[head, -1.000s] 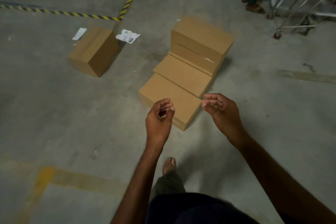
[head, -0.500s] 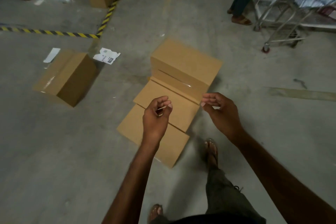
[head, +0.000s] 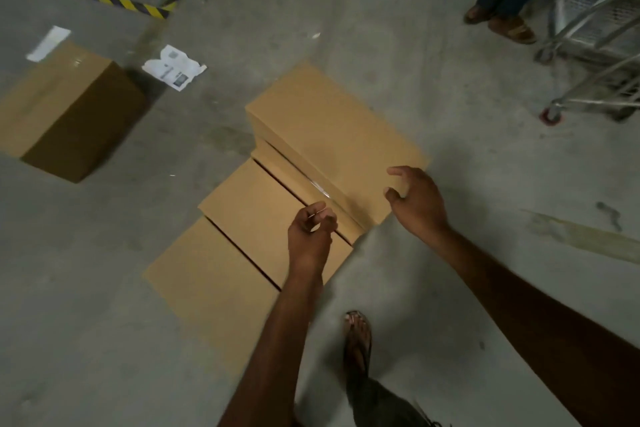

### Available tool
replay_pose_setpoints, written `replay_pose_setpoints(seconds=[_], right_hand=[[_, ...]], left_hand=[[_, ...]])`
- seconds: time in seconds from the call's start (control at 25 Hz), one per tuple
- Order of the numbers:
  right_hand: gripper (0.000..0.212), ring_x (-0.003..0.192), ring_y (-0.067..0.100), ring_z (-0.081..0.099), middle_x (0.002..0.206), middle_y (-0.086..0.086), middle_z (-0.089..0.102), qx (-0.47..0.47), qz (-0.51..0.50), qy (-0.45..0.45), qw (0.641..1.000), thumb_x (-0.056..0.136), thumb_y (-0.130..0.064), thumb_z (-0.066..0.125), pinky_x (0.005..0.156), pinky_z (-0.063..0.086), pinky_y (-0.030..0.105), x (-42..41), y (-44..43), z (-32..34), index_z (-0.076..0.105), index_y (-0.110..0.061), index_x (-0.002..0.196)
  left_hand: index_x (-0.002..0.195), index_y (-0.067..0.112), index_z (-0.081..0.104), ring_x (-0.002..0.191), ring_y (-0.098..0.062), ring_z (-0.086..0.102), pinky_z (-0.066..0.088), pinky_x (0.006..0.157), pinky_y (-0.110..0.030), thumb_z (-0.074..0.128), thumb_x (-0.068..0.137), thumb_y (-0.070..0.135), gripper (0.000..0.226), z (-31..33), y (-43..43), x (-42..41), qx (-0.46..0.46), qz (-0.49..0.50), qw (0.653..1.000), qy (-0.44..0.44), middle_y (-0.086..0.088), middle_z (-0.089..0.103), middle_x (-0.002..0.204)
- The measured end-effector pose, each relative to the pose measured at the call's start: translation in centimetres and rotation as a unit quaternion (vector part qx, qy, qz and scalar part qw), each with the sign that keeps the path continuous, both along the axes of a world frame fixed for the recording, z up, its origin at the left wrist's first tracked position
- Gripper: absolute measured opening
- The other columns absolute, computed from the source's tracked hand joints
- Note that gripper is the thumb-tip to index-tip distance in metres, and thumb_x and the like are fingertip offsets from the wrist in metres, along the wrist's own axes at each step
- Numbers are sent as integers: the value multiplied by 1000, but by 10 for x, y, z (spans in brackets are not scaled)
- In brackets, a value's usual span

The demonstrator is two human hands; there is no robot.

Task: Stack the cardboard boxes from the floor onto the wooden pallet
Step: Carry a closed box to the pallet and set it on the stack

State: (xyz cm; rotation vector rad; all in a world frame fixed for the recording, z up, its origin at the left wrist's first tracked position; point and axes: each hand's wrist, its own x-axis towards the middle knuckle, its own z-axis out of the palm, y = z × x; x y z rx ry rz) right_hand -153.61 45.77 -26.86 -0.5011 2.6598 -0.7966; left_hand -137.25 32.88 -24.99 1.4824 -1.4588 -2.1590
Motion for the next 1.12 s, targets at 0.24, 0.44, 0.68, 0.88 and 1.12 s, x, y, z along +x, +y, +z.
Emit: replay_pose_setpoints(seconds=[0.24,0.44,0.68,0.88,1.12], right_hand=[[61,144,32,36,156,10,44,107,57,17,992,95,-28,67,116,35,41,-114,-33,-112,48,-15,151],[77,154,34,19,168,17,22,168,59,62,982,99,-48,59,121,23,49,-175,-45,-171,28,-14,161],[98,149,36,28,164,14,30,207,11,1,978,89,-67,61,118,24,53,-194,-40,-177,19,-18,163],[98,148,34,27,159,12,33,145,33,-17,989,85,-65,69,118,29,49,-162,-55,-110,29,-18,160],[69,131,38,52,136,20,58,51,52,-48,996,85,-57,73,108,46,45,-65,-81,-11,61,-13,138]], left_hand=[[152,20,43,127,-17,52,41,115,-37,71,95,17,63,-113,-7,-108,16,-13,998,-65,-3,52,148],[137,16,49,122,-23,62,48,109,-42,75,77,41,70,-189,-4,-160,44,-12,997,-62,0,64,131],[151,24,37,125,-21,61,48,110,-42,75,59,61,107,-217,2,-169,31,1,997,-73,0,62,140],[151,39,42,123,-13,63,50,109,-42,81,63,62,98,-161,-31,-120,-54,65,995,-58,11,64,139],[127,31,70,94,-9,75,60,89,-33,83,84,37,46,-39,-122,-30,-82,34,993,-73,8,78,107]])
